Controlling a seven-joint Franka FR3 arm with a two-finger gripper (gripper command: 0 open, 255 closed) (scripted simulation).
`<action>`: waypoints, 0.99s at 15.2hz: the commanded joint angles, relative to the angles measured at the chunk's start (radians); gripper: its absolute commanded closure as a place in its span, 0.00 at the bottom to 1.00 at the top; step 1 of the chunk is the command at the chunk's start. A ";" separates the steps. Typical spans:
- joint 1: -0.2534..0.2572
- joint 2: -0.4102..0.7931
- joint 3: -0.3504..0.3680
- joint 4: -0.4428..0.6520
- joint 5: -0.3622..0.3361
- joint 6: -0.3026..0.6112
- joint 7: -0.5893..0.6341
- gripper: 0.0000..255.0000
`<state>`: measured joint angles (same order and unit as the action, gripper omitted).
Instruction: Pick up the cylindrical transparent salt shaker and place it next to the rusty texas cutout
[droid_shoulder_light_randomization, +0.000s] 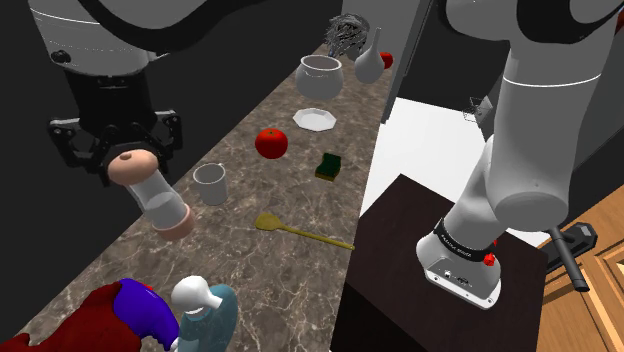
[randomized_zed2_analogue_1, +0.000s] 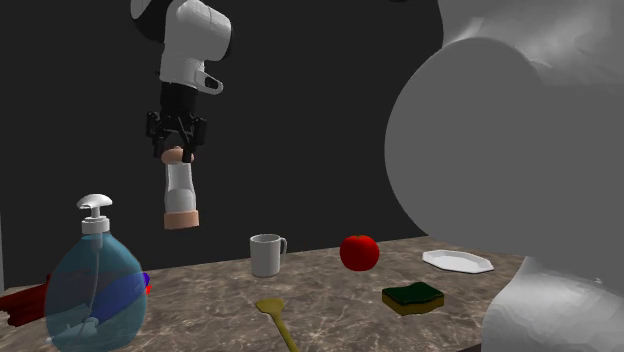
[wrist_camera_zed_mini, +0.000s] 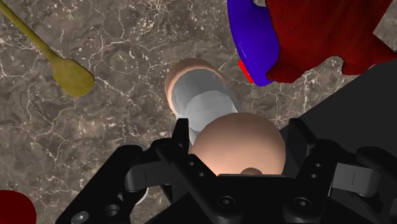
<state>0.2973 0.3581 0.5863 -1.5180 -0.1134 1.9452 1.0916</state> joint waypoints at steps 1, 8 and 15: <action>-0.005 0.001 -0.002 -0.027 0.000 0.027 -0.003 1.00; -0.006 0.017 -0.008 -0.100 -0.011 0.115 -0.001 1.00; -0.003 0.044 -0.018 -0.159 -0.029 0.197 0.006 1.00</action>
<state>0.2952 0.4018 0.5694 -1.6608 -0.1405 2.1252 1.0966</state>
